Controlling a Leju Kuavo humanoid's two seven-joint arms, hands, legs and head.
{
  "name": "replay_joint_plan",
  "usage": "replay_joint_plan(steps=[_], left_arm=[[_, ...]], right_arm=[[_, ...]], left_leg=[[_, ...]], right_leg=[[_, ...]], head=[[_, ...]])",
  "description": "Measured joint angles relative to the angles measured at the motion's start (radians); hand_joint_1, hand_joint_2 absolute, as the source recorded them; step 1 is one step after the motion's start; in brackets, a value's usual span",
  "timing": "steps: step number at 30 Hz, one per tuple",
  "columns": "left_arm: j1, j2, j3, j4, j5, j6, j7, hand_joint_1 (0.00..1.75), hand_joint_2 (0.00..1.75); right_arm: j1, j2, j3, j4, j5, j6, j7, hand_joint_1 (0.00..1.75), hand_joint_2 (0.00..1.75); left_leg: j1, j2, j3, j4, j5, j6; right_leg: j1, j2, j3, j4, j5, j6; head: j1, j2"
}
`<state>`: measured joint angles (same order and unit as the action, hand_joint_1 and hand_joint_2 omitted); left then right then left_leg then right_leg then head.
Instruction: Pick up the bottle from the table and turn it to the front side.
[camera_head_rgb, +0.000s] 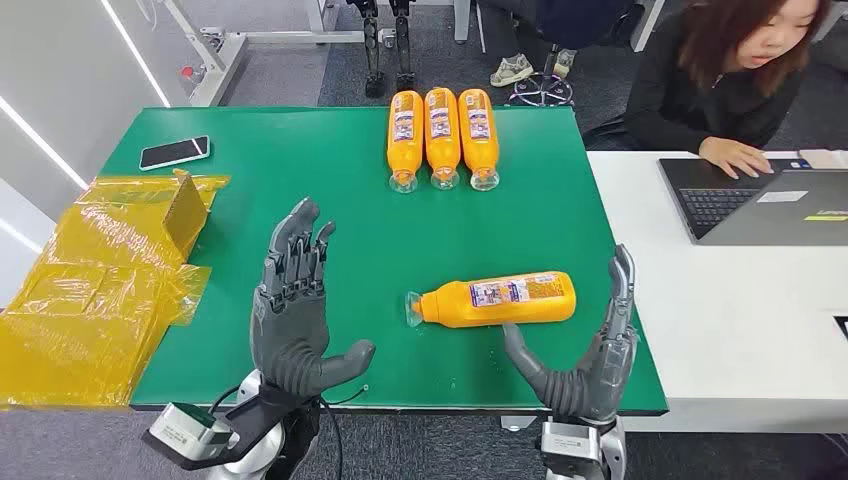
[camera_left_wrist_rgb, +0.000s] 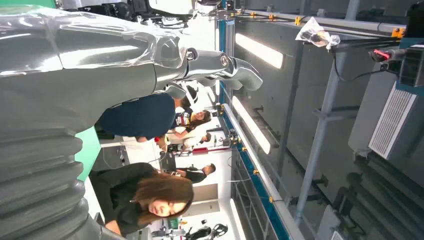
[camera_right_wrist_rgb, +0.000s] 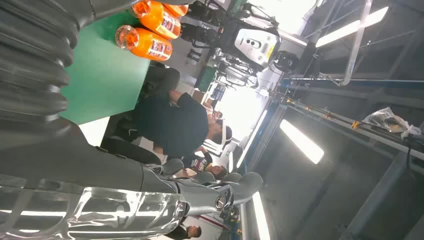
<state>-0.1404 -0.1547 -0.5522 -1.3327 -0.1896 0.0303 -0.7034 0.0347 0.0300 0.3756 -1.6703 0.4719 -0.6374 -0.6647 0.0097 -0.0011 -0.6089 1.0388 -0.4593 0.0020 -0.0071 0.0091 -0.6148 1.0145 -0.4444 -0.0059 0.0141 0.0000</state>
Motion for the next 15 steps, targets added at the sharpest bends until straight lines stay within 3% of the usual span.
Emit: replay_joint_plan(steps=[10,12,15], left_arm=[[0.002,0.001,0.0,0.001,-0.002,0.035,0.0,0.0,1.75],[0.004,0.001,0.0,0.001,-0.004,0.033,0.0,0.0,1.75],[0.005,0.001,0.0,0.001,-0.006,0.019,0.0,0.0,1.75]], right_arm=[[-0.014,-0.001,0.011,0.015,0.026,0.007,0.004,0.0,1.75],[-0.026,-0.005,0.011,0.021,0.092,0.001,0.035,0.0,1.75],[-0.058,-0.023,0.011,0.042,0.312,-0.014,0.146,0.0,1.75]], left_leg=[[0.0,0.0,0.0,0.0,0.0,0.0],[0.0,0.0,0.0,0.0,0.0,0.0],[0.0,0.0,0.0,0.0,0.0,0.0]], right_leg=[[0.0,0.0,0.0,0.0,0.0,0.0],[0.0,0.0,0.0,0.0,0.0,0.0],[0.0,0.0,0.0,0.0,0.0,0.0]], head=[[0.0,0.0],[0.0,0.0],[0.0,0.0]])
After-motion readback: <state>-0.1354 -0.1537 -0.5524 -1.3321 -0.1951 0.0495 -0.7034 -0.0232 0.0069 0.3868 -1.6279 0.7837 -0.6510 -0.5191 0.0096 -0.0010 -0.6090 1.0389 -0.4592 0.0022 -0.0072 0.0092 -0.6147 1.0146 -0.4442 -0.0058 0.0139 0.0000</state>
